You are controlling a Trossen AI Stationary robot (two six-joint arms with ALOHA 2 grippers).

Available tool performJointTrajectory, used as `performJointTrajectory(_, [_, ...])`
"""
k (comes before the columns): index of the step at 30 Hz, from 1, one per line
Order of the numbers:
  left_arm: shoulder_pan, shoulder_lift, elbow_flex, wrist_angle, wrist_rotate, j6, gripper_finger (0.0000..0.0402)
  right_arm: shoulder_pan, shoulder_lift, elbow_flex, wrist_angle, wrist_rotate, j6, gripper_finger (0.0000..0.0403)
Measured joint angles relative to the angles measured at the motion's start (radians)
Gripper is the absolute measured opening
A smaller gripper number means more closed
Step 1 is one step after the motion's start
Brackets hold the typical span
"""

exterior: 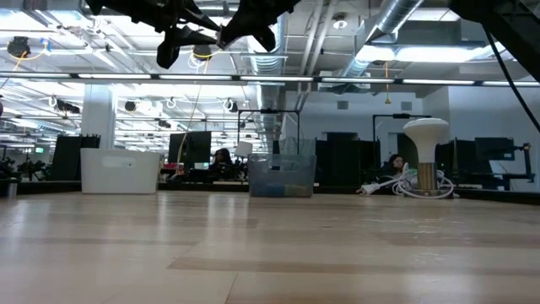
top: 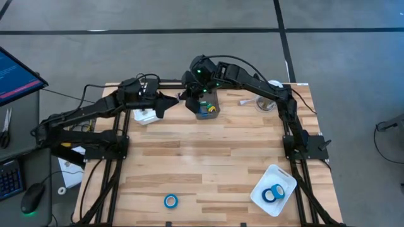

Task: Pick and place Stapler, Stapler remover, tape
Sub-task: Put the pink staple remover into the top white bin

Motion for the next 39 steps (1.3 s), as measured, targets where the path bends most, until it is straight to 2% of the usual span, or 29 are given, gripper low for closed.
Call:
performJointTrajectory(8, [0.0,0.022,0.002,-0.005,0.002,0.016,0.0178,0.001,0.0,0.0,0.001,-0.027,0.0,0.0])
performJointTrajectory(16, [0.0,0.052,0.001,0.008,0.003,0.035,0.0186,0.001,0.0,0.0,0.014,-0.027,0.0,0.0])
performJointTrajectory(20, [0.0,0.049,0.001,0.016,0.001,0.054,0.0168,0.001,0.0,0.0,0.015,-0.025,-0.001,0.0])
performJointTrajectory(32, [0.0,0.048,0.001,0.021,0.002,0.084,0.0055,-0.001,0.0,0.0,0.018,-0.014,-0.001,0.0])
performJointTrajectory(39, [0.0,0.048,0.001,0.022,0.002,0.084,0.0032,-0.001,0.0,0.0,0.019,-0.012,0.001,0.0])
